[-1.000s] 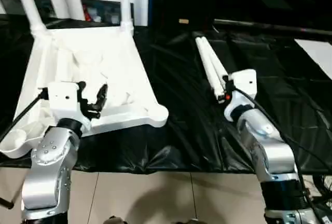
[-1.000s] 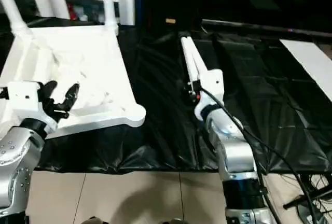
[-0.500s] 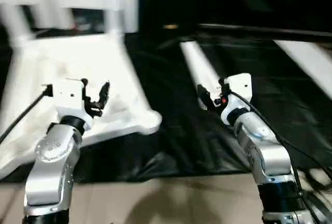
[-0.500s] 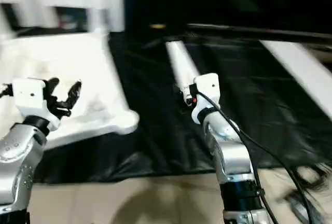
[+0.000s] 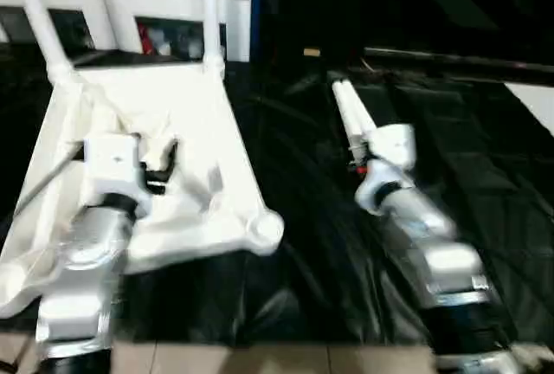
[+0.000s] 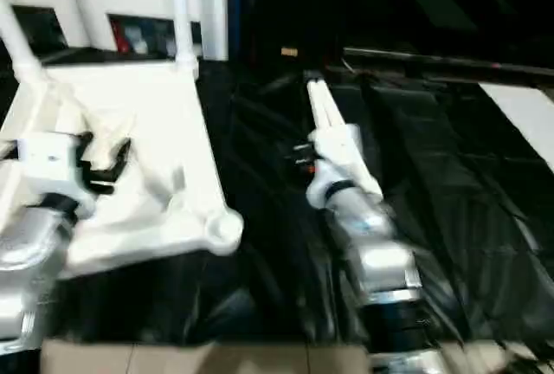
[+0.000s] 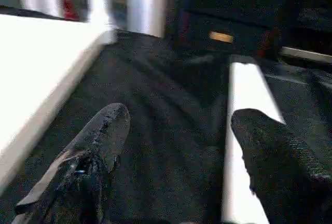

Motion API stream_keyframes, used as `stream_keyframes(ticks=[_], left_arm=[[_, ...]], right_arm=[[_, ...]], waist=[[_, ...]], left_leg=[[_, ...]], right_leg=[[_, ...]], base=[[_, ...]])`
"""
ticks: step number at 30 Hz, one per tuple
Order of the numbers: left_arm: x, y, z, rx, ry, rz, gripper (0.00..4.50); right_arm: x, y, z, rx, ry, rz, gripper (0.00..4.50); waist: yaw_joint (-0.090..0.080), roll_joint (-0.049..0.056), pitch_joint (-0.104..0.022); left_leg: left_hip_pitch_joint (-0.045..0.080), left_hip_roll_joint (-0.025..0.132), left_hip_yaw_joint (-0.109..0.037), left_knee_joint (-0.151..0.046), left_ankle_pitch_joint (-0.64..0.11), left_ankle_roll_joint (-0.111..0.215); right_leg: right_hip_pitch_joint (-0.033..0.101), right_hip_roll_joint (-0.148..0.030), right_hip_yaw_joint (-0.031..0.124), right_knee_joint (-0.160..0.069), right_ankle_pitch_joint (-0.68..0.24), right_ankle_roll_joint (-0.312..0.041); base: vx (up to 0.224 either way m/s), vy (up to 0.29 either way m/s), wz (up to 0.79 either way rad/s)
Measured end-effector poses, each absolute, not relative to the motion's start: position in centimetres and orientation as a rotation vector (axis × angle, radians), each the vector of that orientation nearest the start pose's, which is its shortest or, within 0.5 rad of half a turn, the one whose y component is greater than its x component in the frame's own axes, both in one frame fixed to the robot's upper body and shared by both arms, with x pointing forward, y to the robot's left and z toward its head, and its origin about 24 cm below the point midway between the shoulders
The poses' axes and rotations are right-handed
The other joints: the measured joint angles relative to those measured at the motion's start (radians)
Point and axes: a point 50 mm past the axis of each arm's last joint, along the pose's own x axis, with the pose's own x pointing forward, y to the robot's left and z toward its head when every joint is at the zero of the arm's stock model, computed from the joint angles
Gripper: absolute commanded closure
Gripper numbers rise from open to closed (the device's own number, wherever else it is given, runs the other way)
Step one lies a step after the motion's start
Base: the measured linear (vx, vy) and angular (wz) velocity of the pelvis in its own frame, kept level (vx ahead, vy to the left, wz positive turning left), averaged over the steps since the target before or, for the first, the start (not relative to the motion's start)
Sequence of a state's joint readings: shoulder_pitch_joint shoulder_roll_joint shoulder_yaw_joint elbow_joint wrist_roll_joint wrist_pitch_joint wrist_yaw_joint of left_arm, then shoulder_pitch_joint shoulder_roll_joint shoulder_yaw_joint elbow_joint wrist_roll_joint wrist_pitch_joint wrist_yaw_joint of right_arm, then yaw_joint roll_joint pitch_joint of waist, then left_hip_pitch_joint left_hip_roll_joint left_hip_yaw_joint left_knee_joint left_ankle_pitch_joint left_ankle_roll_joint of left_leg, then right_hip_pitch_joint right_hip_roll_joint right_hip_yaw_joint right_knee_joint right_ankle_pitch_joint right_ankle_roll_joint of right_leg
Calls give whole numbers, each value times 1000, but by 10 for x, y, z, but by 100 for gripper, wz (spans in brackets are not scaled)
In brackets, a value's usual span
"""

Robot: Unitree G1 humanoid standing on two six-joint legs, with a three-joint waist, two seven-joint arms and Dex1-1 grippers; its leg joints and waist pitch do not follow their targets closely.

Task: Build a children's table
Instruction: Pick table leg

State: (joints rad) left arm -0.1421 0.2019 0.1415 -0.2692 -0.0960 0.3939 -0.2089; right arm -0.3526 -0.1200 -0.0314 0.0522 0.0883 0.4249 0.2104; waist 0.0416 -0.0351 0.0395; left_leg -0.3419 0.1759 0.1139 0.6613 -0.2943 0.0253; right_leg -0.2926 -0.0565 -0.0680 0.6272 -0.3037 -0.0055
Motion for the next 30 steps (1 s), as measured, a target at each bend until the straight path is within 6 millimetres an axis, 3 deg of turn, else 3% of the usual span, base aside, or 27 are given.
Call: stream_keyframes(ticks=[1,2,3,4,5,6,8,12,14,17,20,30], left_arm=[[272,196,113,109,-21,-119,143],[271,203,114,121,-16,-103,143],[271,209,115,137,-10,-96,143],[271,212,117,149,-11,-103,143],[272,211,119,146,-18,-125,116],[275,204,124,125,-37,-190,109],[276,197,128,124,-43,-285,102],[278,205,130,196,-4,-350,65],[283,201,132,214,26,-434,56],[285,194,134,218,51,-531,56],[286,191,134,228,104,-641,56],[285,188,136,267,197,-819,56]], right_arm=[[317,-145,87,-27,165,249,91],[320,-138,89,-21,180,267,91],[323,-131,92,-7,188,291,91],[325,-128,94,3,193,308,91],[327,-129,96,1,192,309,61],[330,-140,94,-15,216,279,56],[338,-158,92,-24,253,212,51],[353,-163,94,-46,288,180,12],[363,-161,95,-63,322,187,6],[372,-162,95,-69,354,200,6],[380,-162,90,-67,401,204,6],[393,-170,81,-113,466,153,6]], waist=[[-2,2,-3],[-13,-4,-6],[-17,-14,-10],[-18,-27,-14],[-23,-38,-19],[-29,-41,-19],[-35,-41,-17],[-36,-31,-10],[-31,-26,0],[-17,-20,5],[-3,-17,8],[9,-17,9]], left_leg=[[-3,2,-12,0,16,-36],[5,1,-35,-8,13,-88],[5,-14,-48,-10,12,-92],[5,-32,-62,-10,12,-92],[-2,-49,-68,-1,13,-93],[-17,-56,-59,10,17,-87],[-21,-34,-38,-13,20,-95],[-12,-6,-27,-26,41,-134],[-5,4,-15,-27,48,-137],[-4,21,7,-29,67,-138],[-7,29,15,-29,76,-138],[-19,32,26,-31,87,-136]], right_leg=[[-8,7,-2,11,-3,-1],[-44,6,3,50,-4,-5],[-73,-8,13,77,-2,0],[-96,-20,32,72,7,14],[-108,-32,56,74,10,39],[-108,-27,69,82,8,45],[-108,-9,78,64,21,39],[-99,7,69,35,49,22],[-91,5,62,35,54,14],[-89,1,55,38,62,9],[-91,0,53,38,71,9],[-102,-1,54,38,78,9]], base=[[169,-56,0],[169,-56,0],[173,-139,-21],[108,-111,-29],[108,-111,-29],[99,-85,2],[103,-105,21],[42,-122,0],[-112,-25,7],[-117,-19,10],[-84,-15,4],[-6,-1,0]])
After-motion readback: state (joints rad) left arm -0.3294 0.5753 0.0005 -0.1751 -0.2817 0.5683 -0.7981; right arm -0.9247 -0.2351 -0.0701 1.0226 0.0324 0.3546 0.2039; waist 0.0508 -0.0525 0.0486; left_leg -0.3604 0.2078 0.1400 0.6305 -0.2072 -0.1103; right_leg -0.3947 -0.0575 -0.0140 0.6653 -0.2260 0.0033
